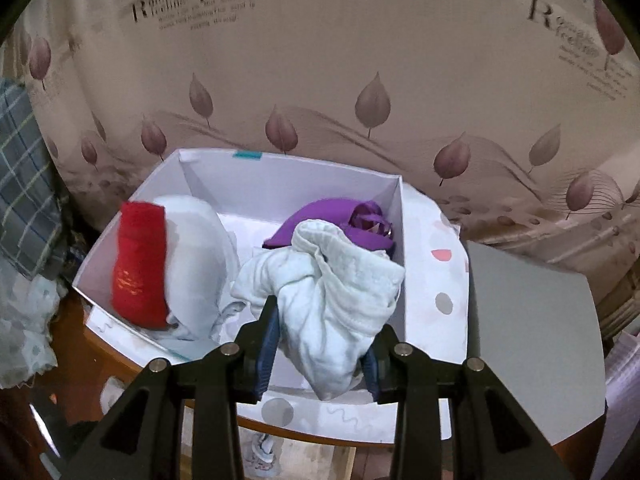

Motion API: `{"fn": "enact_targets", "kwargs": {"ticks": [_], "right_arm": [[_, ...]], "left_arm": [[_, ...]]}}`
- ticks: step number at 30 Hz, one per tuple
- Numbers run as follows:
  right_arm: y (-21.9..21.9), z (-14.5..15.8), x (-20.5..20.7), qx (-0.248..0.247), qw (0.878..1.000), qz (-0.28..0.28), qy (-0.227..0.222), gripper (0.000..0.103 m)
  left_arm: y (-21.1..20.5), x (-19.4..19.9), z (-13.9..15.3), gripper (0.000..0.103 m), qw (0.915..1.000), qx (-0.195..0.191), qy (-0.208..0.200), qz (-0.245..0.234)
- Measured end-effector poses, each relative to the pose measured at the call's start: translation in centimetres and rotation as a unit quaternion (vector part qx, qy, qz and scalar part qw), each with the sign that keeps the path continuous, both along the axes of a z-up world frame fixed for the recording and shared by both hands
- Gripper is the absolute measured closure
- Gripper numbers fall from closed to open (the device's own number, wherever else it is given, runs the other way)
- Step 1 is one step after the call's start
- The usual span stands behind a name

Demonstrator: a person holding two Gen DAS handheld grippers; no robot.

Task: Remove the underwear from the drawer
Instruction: 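Drop the white cloth into the box with the right tool while the left tool holds, then return the right tool to the drawer while the left tool holds the beige cloth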

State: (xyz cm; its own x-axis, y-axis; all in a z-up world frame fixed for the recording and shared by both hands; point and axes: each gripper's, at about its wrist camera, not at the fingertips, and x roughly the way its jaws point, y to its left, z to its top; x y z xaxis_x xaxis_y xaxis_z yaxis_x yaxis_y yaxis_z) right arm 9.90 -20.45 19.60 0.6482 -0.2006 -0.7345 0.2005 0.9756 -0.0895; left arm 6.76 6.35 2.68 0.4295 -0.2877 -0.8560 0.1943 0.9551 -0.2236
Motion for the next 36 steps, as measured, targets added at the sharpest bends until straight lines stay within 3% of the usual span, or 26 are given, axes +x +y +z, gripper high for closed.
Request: {"fn": "enact_targets", "kwargs": {"ticks": [15,20,24,28,36], "right_arm": [[-1.0,-4.9,4.4,0.022,0.998,-0.012,0.049,0.066],[-0.5,-5.4,4.7,0.006,0.998,-0.007,0.058,0.057],[-0.3,-5.1,4.1,0.003,0.999,-0.008,0.053,0.051],[-0.4,-4.3,3.2,0.010,0.999,-0.013,0.037,0.038],[0.1,-1.1,-0.4,0.014,1.000,0.010,-0.008,0.033]], "left_arm": [[0.1,0.1,0.1,0.083,1.0000,-0.001,0.000,-0.007],[0.1,0.1,0.0,0.083,1.0000,-0.001,0.001,-0.004],[0.0,0.0,0.1,0.083,1.0000,-0.001,0.001,-0.008],[-0.1,0.1,0.0,0.083,1.0000,0.001,0.002,-0.009],[-0.5,0.1,0.0,0.083,0.9999,0.007,0.002,-0.011]]}}
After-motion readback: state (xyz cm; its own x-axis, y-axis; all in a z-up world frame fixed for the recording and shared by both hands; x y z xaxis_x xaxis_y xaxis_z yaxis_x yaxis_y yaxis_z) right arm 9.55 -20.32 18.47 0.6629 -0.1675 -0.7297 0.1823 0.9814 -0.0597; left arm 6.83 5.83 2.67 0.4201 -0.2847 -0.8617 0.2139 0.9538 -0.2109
